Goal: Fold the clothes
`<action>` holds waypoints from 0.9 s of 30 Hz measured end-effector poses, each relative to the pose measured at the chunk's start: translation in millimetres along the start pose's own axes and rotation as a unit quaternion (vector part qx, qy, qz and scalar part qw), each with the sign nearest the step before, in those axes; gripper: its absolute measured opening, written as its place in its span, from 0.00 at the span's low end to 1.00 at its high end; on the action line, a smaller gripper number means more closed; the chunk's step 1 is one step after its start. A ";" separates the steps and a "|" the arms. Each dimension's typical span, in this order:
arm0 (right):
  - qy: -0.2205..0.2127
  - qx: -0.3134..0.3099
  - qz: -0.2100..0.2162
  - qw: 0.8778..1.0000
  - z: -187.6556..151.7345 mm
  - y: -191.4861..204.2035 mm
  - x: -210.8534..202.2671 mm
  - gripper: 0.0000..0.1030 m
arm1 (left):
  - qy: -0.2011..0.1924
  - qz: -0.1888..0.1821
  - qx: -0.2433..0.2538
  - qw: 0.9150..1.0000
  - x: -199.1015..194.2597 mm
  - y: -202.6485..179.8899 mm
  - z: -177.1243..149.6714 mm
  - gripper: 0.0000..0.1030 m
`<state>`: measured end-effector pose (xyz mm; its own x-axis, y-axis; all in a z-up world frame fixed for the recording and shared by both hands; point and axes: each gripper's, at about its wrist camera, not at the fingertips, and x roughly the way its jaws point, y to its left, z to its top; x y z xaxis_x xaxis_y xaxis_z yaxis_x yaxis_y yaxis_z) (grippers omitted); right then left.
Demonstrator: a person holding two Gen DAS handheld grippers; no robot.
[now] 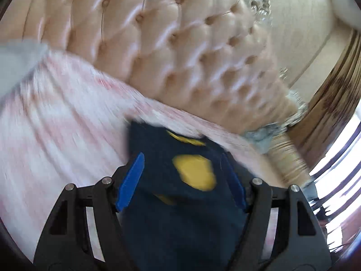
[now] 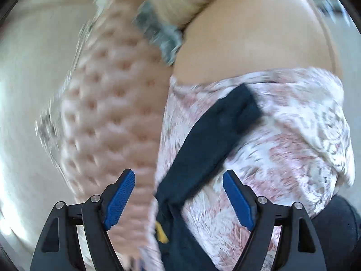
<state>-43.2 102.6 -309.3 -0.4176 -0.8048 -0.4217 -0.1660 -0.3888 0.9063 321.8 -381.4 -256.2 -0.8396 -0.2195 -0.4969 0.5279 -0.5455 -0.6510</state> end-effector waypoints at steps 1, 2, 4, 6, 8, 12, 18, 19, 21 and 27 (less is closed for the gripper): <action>-0.004 0.022 0.007 1.000 4.8 -9.7 2.8 0.79 | 0.004 -0.009 -0.012 1.000 -3.9 -10.7 -9.3 0.71; -0.005 0.044 0.017 0.999 6.4 -18.6 10.3 0.79 | 0.007 -0.018 -0.024 1.000 -7.8 -21.3 -18.6 0.71; -0.014 0.073 0.030 0.997 8.0 -32.4 27.2 0.79 | 0.015 -0.035 -0.047 0.998 -15.4 -42.8 -37.2 0.71; -0.040 0.109 0.035 0.993 13.8 -47.2 37.5 0.79 | 0.061 -0.036 -0.027 0.997 -11.7 -75.9 -48.1 0.71; -0.063 0.150 0.042 0.986 18.4 -62.3 41.4 0.79 | 0.071 -0.024 0.015 0.997 -14.8 -103.5 -50.3 0.71; -0.088 0.180 0.071 0.977 27.4 -81.0 42.7 0.79 | 0.090 -0.040 0.050 0.994 -9.8 -138.9 -51.3 0.71; -0.077 0.156 0.134 0.976 40.8 -82.7 44.0 0.80 | 0.160 -0.102 0.120 0.975 37.7 -209.5 -82.5 0.71; -0.069 0.146 0.138 0.977 45.4 -80.8 42.9 0.80 | 0.182 -0.109 0.111 0.971 54.6 -219.1 -89.5 0.71; -0.050 0.113 0.115 0.986 60.4 -70.9 40.0 0.80 | 0.220 -0.115 0.100 0.964 86.3 -237.3 -103.7 0.71; -0.009 0.033 0.042 0.999 91.1 -54.1 40.8 0.80 | 0.261 -0.122 0.067 0.955 149.6 -274.0 -136.8 0.71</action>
<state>-132.6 131.6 -372.9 -0.4492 -0.8244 -0.3444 -0.1875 -0.2900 0.9385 69.1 -154.1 -230.7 -0.7392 0.3414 -0.5806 0.2738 -0.6353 -0.7221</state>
